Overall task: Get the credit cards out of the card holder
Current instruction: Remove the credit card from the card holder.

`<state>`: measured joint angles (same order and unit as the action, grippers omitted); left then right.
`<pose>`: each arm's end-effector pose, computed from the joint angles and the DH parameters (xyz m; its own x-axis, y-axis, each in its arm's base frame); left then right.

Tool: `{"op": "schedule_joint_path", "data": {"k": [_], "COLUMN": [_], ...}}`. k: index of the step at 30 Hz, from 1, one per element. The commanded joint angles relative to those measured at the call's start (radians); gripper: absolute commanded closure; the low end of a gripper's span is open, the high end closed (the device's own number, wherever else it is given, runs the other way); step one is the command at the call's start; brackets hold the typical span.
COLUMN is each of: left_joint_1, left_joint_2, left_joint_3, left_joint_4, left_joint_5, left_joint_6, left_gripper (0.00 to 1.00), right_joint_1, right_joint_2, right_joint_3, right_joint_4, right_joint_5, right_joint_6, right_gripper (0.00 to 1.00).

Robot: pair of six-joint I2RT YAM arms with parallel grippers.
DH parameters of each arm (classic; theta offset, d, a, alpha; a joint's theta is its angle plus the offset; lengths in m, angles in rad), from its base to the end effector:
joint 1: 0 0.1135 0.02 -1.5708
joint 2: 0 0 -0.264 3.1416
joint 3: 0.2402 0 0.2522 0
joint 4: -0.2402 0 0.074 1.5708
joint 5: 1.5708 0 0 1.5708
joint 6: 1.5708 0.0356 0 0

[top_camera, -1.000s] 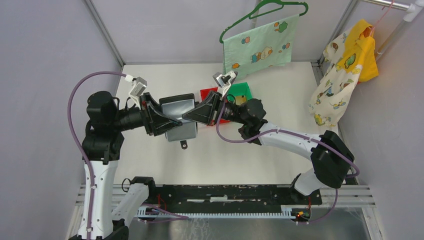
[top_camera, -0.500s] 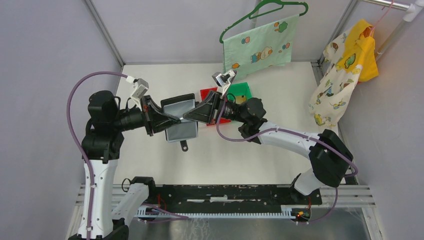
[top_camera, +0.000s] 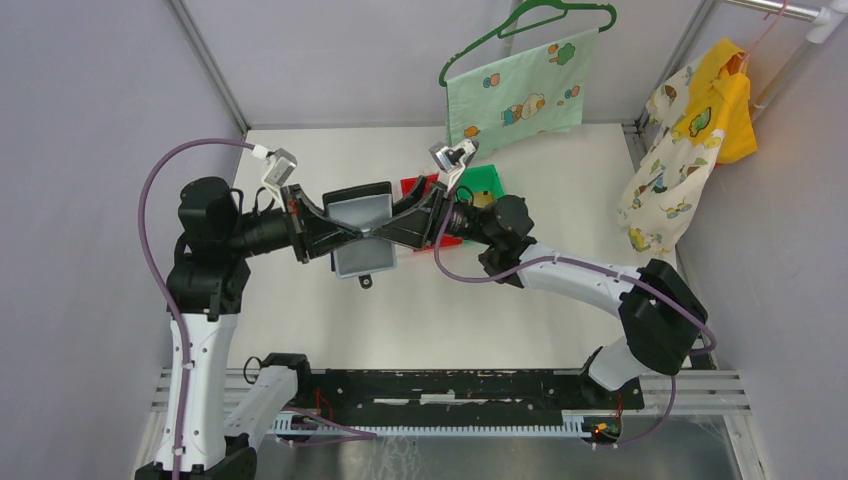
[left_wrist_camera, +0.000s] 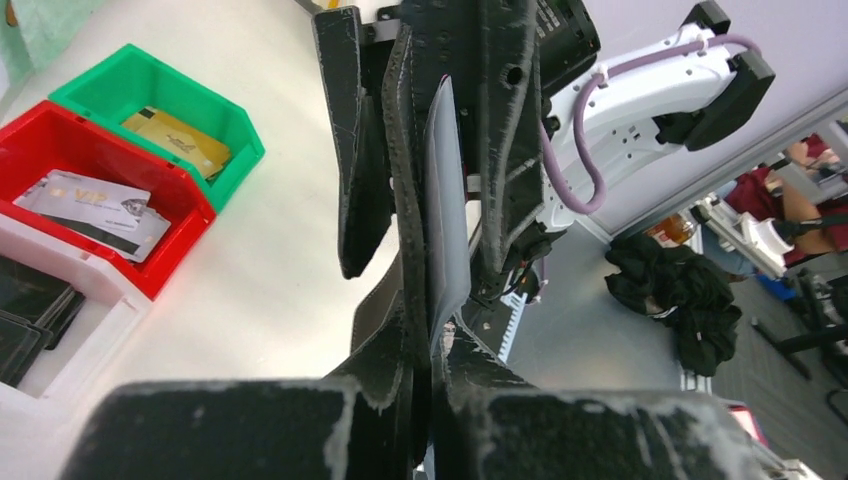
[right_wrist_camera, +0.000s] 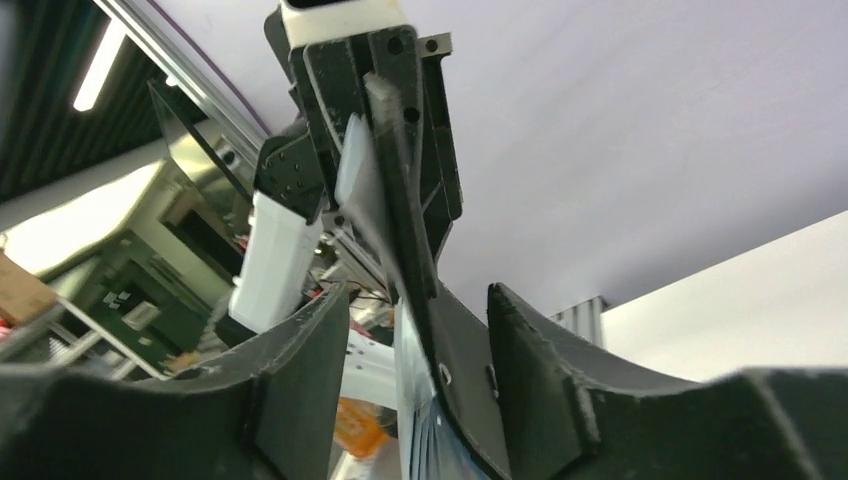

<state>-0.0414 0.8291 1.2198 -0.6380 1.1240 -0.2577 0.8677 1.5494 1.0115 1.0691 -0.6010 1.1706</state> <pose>0.1305 -0.0375 0.4350 -0.4637 -0.0910 -0.8813 0.7998 0.3850 -0.4606 0.2074 0.2759 0.3558 -0.7422 0.2992 -0.5997 -0.6696 -0.2930 0.6825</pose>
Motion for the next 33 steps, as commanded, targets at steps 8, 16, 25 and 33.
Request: {"op": "schedule_joint_path", "data": {"k": [8, 16, 25, 33], "left_joint_1": [0.001, 0.001, 0.001, 0.0], "left_joint_2": [0.02, 0.032, 0.025, 0.017], "left_joint_3": [-0.045, -0.032, -0.026, -0.003], "left_joint_4": [0.325, 0.362, 0.356, 0.372], "left_joint_5": [0.031, 0.049, 0.068, 0.1], "left_joint_6": [-0.474, -0.594, -0.616, -0.638], "left_gripper": [0.98, 0.98, 0.98, 0.98], "right_joint_1": [-0.011, -0.012, -0.012, -0.013], "right_joint_2": [-0.184, -0.166, -0.133, -0.097], "right_joint_3": [-0.252, -0.309, -0.283, -0.253], "right_joint_4": [0.282, 0.36, 0.388, 0.413], "right_joint_5": [-0.065, -0.042, 0.016, 0.035], "right_joint_6": [-0.228, -0.239, -0.216, -0.19], "right_gripper": [0.13, 0.22, 0.27, 0.27]}}
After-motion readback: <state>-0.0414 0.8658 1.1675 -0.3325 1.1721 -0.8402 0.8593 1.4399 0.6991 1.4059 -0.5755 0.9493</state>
